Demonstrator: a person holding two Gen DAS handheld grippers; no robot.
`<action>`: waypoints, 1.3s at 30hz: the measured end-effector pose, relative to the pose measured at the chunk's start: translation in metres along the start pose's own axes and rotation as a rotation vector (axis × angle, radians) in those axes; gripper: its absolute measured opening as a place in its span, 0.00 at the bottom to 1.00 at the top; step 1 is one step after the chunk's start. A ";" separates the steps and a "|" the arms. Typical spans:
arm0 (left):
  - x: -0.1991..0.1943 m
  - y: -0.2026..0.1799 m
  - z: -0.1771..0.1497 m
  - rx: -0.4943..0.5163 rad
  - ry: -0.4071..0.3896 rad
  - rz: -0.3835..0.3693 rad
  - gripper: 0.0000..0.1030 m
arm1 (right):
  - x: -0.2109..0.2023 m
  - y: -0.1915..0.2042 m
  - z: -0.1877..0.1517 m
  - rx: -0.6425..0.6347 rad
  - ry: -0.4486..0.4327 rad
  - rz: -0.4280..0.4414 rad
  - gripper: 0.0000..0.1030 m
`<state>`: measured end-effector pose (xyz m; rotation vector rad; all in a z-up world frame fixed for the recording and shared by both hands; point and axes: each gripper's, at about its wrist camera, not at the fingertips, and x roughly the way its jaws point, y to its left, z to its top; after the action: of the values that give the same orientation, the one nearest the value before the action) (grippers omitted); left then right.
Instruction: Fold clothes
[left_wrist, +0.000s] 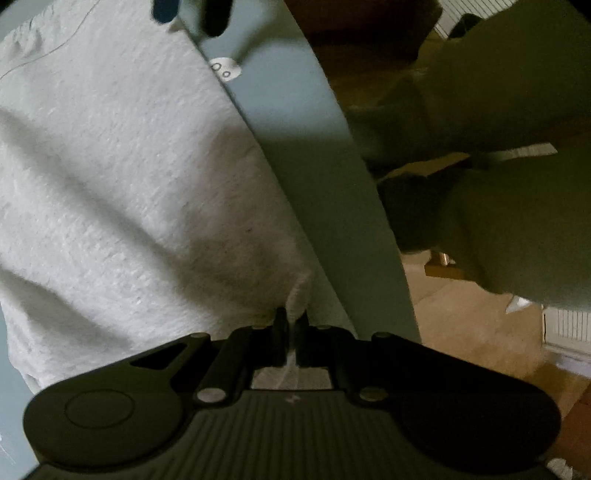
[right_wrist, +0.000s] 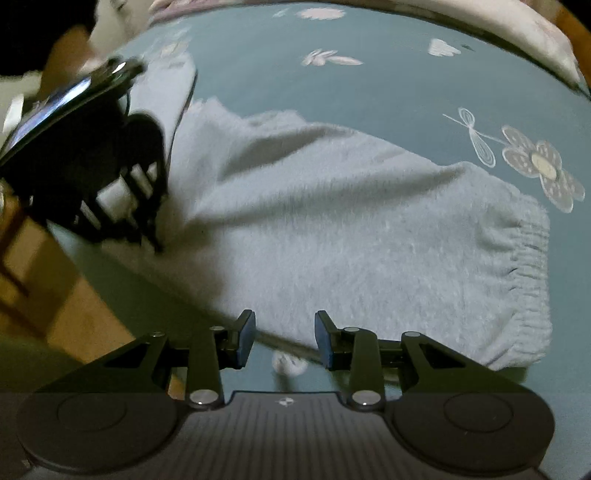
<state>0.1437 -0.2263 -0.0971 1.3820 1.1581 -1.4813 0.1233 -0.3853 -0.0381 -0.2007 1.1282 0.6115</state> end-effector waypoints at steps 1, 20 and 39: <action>-0.001 0.000 -0.001 -0.009 0.000 0.006 0.02 | 0.000 -0.001 -0.003 -0.009 0.011 -0.007 0.39; -0.011 -0.022 -0.007 -0.190 0.019 0.084 0.16 | 0.007 -0.079 -0.035 0.330 0.011 -0.081 0.40; -0.108 0.134 -0.112 -1.311 -0.487 0.151 0.19 | 0.016 -0.100 0.076 0.104 -0.137 0.120 0.44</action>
<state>0.3134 -0.1599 -0.0028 0.1721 1.2444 -0.5743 0.2419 -0.4275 -0.0347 -0.0014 1.0415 0.6614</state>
